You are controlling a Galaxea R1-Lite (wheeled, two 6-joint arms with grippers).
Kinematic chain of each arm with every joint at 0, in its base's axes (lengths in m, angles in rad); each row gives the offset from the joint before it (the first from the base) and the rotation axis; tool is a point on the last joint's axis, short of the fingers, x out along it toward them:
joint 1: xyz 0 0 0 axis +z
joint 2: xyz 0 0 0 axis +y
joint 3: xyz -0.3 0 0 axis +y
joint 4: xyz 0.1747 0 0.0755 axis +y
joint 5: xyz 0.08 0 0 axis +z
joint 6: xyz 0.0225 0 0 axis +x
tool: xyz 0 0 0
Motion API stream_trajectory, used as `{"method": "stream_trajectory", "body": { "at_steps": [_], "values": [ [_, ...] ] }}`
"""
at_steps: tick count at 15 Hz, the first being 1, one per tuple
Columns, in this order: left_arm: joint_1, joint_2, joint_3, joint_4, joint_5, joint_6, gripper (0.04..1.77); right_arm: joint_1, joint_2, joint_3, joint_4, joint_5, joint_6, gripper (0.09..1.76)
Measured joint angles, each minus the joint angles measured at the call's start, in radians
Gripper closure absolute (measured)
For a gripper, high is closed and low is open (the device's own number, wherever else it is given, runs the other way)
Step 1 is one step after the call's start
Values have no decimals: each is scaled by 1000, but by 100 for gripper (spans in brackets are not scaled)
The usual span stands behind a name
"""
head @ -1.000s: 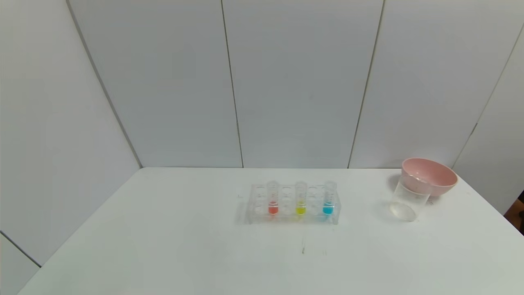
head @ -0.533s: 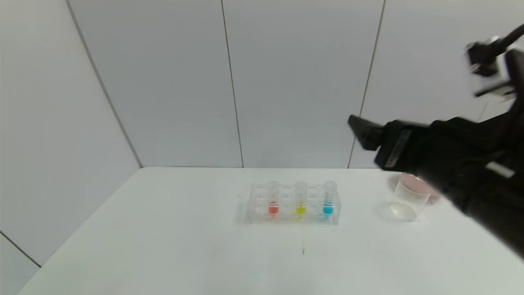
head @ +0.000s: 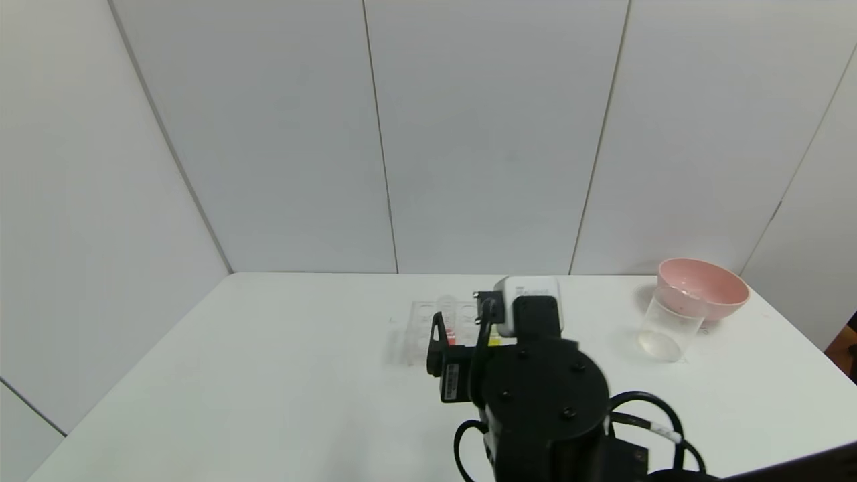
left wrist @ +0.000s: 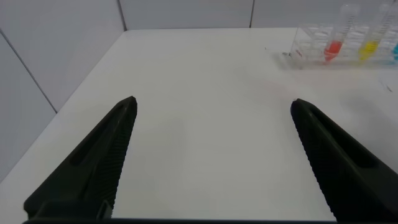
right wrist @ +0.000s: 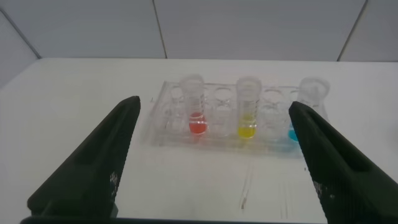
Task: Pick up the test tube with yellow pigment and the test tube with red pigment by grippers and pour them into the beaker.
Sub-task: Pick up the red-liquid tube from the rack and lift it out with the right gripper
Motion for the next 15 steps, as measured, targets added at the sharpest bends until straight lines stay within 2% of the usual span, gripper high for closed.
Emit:
{"method": "stream_trajectory", "body": {
  "at_steps": [2,6,11,15],
  "values": [
    [0,0,0,0,0,0,5,8,91,-27,-22,-8,-2,14],
    [0,0,0,0,0,0,5,-16,227,-165,-20,16,-2,14],
    [0,0,0,0,0,0,5,-84,333,-310,25,59,-1,14],
    [0,0,0,0,0,0,5,-152,397,-380,44,144,-1,14]
  ]
}}
